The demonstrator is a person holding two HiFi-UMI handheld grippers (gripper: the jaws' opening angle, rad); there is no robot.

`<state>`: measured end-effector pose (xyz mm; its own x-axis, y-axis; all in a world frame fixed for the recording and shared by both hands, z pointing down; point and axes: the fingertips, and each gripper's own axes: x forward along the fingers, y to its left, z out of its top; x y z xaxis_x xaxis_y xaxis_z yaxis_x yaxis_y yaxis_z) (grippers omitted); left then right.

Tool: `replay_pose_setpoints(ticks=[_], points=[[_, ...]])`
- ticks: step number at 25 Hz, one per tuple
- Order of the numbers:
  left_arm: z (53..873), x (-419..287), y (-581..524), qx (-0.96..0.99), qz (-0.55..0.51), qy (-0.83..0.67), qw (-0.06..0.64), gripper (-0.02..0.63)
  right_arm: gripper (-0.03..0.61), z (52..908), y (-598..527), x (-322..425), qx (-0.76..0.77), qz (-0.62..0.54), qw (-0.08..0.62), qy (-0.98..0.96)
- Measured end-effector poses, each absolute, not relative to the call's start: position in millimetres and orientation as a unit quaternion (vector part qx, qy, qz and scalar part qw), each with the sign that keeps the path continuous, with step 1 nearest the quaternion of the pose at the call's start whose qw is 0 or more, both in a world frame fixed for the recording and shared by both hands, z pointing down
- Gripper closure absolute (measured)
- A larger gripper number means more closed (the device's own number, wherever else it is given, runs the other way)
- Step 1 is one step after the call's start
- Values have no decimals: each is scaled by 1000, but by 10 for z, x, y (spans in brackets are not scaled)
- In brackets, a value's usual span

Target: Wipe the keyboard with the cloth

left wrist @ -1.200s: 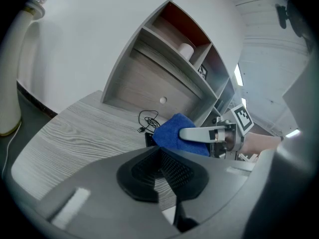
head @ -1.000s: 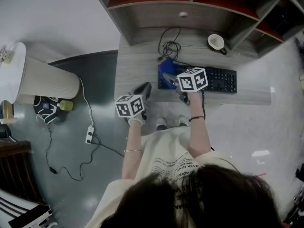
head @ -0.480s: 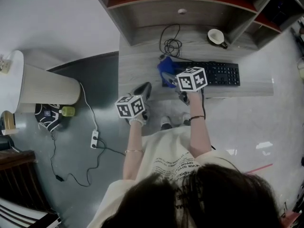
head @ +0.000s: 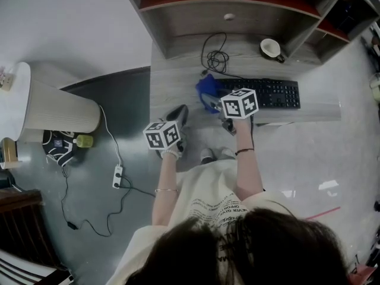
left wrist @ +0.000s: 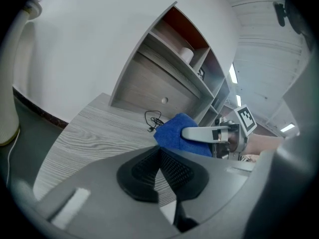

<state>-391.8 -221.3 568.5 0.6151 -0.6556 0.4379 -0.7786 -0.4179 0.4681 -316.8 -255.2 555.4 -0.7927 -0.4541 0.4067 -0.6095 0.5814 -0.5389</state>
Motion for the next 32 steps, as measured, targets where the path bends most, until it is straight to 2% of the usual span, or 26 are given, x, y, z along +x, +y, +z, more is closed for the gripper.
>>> replay_pose_setpoints(ticks=[14,32], points=[[5429,-3813,-2159,821,41,-485,299,617,526,5232,-2444,-3146,228,299,78,-923],[4714,-3656,-2156,851,19,-489,190,617,526,4645,-2356,-2949,205,207,17,-957]])
